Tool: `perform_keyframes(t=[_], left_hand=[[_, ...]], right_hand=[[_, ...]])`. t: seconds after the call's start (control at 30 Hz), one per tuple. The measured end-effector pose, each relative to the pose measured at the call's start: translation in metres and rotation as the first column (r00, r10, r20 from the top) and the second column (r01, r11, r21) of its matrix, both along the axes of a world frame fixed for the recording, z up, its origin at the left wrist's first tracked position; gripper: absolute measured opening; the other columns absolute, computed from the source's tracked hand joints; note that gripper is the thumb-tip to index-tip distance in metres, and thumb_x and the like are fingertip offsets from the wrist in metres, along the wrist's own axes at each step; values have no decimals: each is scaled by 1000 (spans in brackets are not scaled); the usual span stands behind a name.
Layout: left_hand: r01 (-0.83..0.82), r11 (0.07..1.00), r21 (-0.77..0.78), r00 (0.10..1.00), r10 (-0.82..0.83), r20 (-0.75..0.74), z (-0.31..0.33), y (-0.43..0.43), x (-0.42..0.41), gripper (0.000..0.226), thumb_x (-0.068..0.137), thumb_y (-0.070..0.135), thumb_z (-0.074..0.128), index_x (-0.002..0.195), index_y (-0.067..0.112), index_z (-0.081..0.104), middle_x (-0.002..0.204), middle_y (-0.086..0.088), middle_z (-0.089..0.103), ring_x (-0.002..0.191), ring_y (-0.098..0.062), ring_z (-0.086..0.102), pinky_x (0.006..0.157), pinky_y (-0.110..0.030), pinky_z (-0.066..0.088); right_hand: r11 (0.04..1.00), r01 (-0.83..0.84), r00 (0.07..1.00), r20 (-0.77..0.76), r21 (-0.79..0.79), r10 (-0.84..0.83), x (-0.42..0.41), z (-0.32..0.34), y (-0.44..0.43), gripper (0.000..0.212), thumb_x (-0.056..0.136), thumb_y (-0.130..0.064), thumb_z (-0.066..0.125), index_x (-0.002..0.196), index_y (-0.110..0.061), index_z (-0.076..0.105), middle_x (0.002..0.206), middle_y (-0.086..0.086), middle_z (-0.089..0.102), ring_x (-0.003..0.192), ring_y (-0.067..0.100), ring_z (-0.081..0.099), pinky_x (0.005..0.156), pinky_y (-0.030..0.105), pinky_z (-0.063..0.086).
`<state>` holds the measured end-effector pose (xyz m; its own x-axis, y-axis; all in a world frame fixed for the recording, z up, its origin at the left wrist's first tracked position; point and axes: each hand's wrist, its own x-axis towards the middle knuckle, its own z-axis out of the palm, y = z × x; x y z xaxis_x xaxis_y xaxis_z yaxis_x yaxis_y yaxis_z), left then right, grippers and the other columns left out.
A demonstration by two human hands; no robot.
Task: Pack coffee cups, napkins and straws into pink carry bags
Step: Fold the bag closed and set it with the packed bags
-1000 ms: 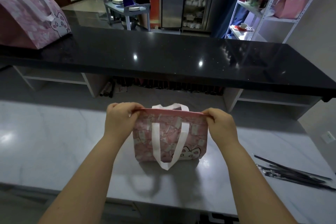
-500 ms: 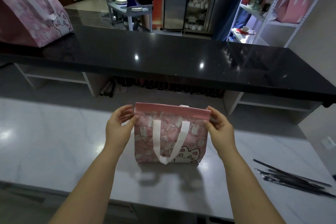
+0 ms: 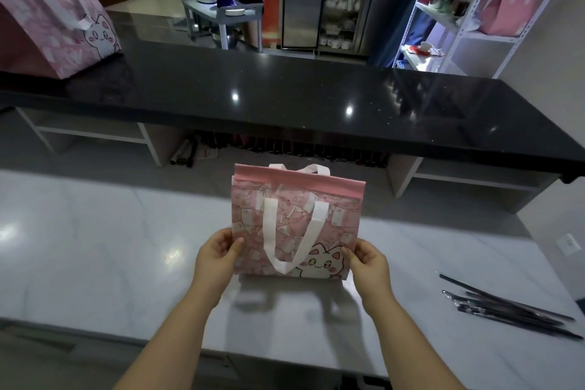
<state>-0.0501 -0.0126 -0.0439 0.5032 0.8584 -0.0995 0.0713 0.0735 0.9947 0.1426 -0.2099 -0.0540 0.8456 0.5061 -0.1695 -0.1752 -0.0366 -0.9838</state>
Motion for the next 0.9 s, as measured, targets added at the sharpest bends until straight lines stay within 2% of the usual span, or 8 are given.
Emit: perform_keyframes(t=[0.17, 0.27, 0.37, 0.47, 0.53, 0.67, 0.73, 0.9], left_hand=[[-60, 998, 10, 991, 61, -119, -22, -7, -15, 14, 87, 16, 72, 91, 29, 70, 88, 17, 74, 82, -2, 69, 66, -15, 53], [-34, 999, -5, 989, 33, -143, -27, -8, -17, 18, 87, 8, 70, 91, 25, 71, 85, 13, 74, 80, -4, 69, 64, -13, 53], [-71, 997, -30, 991, 67, -114, -19, -6, -10, 20, 88, -1, 66, 93, 18, 71, 85, 7, 75, 80, -8, 70, 69, -21, 56], [-172, 983, -59, 985, 171, -26, -6, -3, -10, 19, 89, 0, 65, 94, 17, 71, 85, 6, 75, 78, -9, 71, 63, -18, 56], [-240, 969, -63, 971, 241, 7, 2, 1, -17, 19, 89, 3, 66, 96, 19, 71, 85, 6, 75, 77, -7, 71, 61, -18, 56], [-391, 916, -86, 915, 397, 70, 16, 12, -55, 18, 89, 7, 68, 95, 24, 70, 86, 8, 75, 79, -8, 72, 61, -19, 56], [-477, 874, -88, 869, 484, 98, 21, 14, -82, 19, 89, 6, 67, 95, 23, 69, 85, 5, 76, 78, -7, 72, 62, -20, 57], [-670, 726, -158, 703, 688, 181, 28, 23, -167, 20, 93, -3, 57, 108, 8, 65, 92, -1, 71, 70, -2, 69, 58, -17, 55]], right_hand=[[986, 83, 997, 12, -142, -83, -1, -21, -12, 15, 81, -4, 74, 86, -19, 74, 84, -3, 76, 82, 15, 71, 73, 28, 56], [982, 83, 996, -3, -171, -85, -1, -24, -13, 17, 81, -1, 73, 84, -18, 73, 83, -3, 76, 79, 12, 72, 77, 32, 57], [983, 106, 994, -22, -148, -110, 2, -16, -3, 18, 83, -1, 71, 81, -18, 74, 83, 1, 76, 80, 16, 72, 74, 34, 58], [994, 96, 994, -45, -46, -98, 0, 2, 15, 20, 85, -1, 69, 79, -19, 76, 84, 2, 76, 80, 18, 73, 65, 30, 58], [996, 84, 995, -53, 15, -84, -4, 14, 33, 20, 87, -2, 66, 82, -19, 76, 87, 3, 76, 80, 18, 72, 64, 31, 59], [995, -26, 995, -89, 97, 35, -25, 28, 81, 16, 90, -3, 63, 92, -15, 73, 93, 6, 76, 85, 21, 72, 71, 40, 60], [985, -127, 987, -87, 117, 138, -42, 31, 106, 17, 91, -2, 62, 96, -14, 72, 95, 7, 75, 87, 22, 71, 72, 40, 60], [910, -385, 913, -79, 151, 399, -113, 35, 171, 24, 91, 1, 59, 94, -18, 73, 99, 6, 75, 92, 22, 70, 70, 33, 58]])
